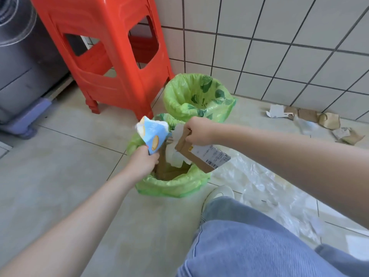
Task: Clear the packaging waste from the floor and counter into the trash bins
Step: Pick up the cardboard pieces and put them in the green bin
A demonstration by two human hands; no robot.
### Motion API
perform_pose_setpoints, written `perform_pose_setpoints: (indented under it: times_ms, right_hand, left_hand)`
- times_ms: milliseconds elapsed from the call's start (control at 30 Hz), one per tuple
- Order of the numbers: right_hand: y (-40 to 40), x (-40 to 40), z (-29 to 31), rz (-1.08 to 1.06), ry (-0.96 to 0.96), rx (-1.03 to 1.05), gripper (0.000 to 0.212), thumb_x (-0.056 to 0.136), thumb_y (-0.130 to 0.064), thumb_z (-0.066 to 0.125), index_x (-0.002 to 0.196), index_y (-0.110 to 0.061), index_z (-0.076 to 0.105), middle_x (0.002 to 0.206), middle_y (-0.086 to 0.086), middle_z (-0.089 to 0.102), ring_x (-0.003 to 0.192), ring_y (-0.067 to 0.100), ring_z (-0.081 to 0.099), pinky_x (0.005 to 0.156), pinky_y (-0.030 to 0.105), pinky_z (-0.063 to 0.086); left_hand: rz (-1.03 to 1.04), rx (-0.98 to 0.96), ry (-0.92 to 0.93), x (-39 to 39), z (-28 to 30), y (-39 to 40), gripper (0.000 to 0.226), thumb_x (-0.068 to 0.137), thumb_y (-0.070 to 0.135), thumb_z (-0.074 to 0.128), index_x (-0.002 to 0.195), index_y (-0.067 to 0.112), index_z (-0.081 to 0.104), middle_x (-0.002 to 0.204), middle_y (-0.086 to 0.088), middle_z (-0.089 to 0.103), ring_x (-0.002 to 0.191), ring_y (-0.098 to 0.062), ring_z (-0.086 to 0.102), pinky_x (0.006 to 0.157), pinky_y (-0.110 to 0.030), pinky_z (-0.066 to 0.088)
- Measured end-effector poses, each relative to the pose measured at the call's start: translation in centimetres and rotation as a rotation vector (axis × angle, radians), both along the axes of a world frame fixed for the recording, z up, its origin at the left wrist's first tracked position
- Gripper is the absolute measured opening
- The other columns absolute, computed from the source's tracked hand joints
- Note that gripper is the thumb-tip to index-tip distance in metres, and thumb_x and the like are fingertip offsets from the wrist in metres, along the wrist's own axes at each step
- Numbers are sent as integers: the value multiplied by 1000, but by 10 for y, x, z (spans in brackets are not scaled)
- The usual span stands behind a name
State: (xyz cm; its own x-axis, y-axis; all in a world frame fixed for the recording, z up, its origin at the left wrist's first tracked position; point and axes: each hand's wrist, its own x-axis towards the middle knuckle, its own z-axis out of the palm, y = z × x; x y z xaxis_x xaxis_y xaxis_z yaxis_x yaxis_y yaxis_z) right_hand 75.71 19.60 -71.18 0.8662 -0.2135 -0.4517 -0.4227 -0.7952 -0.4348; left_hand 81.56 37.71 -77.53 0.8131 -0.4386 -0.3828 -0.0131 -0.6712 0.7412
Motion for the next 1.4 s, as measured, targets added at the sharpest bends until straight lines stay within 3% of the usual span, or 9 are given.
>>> perform_pose_setpoints:
  times_ms: [100, 233, 433, 567, 700, 800, 933, 1067, 1400]
  right_hand:
    - [-1, 8, -4, -32, -29, 14, 26, 88, -6, 47, 108, 1, 63, 98, 17, 65, 74, 25, 52, 53, 26, 40]
    - [-2, 16, -1, -79, -92, 59, 26, 87, -4, 46, 105, 4, 63, 83, 11, 55, 69, 23, 49, 50, 26, 36]
    - [-5, 25, 10, -280, -257, 307, 20, 87, -8, 51, 101, -1, 63, 85, 11, 58, 75, 23, 56, 62, 32, 44]
    - [-2, 12, 1, -155, -215, 259, 17, 85, -7, 57, 99, -8, 66, 89, 11, 63, 75, 21, 55, 62, 31, 45]
    - [-3, 5, -2, -76, -252, 253, 15, 83, -10, 66, 98, -9, 70, 102, 16, 68, 81, 21, 57, 73, 37, 52]
    - [-3, 7, 5, -63, -310, 347, 15, 83, -8, 67, 97, -12, 70, 96, 11, 68, 83, 18, 58, 75, 31, 51]
    - [-1, 10, 4, 133, -169, 195, 18, 86, -10, 62, 103, -15, 67, 98, 6, 67, 86, 19, 60, 76, 29, 51]
    - [-4, 7, -8, 236, -109, 17, 21, 89, -11, 57, 108, -13, 67, 95, 1, 61, 86, 19, 56, 68, 26, 42]
    - [-6, -3, -46, 372, -221, -205, 25, 91, -3, 52, 106, -14, 69, 105, 6, 66, 98, 23, 61, 85, 37, 52]
  left_hand:
    - [-84, 78, -64, -2, -4, -1, 13, 88, 21, 62, 97, 12, 61, 86, -1, 61, 84, -23, 56, 71, -31, 42]
    - [-14, -40, -19, 4, -1, 2, 25, 86, 38, 64, 100, 17, 64, 87, 4, 63, 79, -16, 57, 74, -33, 44]
    - [219, -260, 56, 16, 9, 0, 12, 88, 12, 64, 77, 12, 59, 75, -9, 62, 73, -24, 61, 69, -30, 58]
    - [116, -146, -118, 21, 9, 7, 20, 78, 14, 71, 81, 24, 53, 79, -14, 70, 68, -30, 65, 74, -48, 57]
    - [30, 98, -416, 18, 14, 14, 25, 68, 17, 68, 84, 21, 50, 80, -4, 66, 79, -33, 61, 69, -41, 51]
    - [64, 182, -469, 12, 20, 12, 31, 66, 22, 70, 90, 18, 50, 82, -2, 64, 80, -31, 58, 68, -40, 50]
    - [2, 328, -471, 2, 16, 4, 34, 68, 20, 69, 97, 16, 52, 83, -8, 61, 78, -31, 54, 60, -32, 39]
    - [-78, 298, -394, -2, 2, -7, 14, 70, 11, 64, 77, 11, 52, 71, -6, 57, 72, -32, 55, 53, -30, 35]
    - [-281, 294, -268, 4, -31, -23, 11, 81, 14, 72, 91, 10, 66, 87, -7, 69, 76, -29, 66, 70, -41, 57]
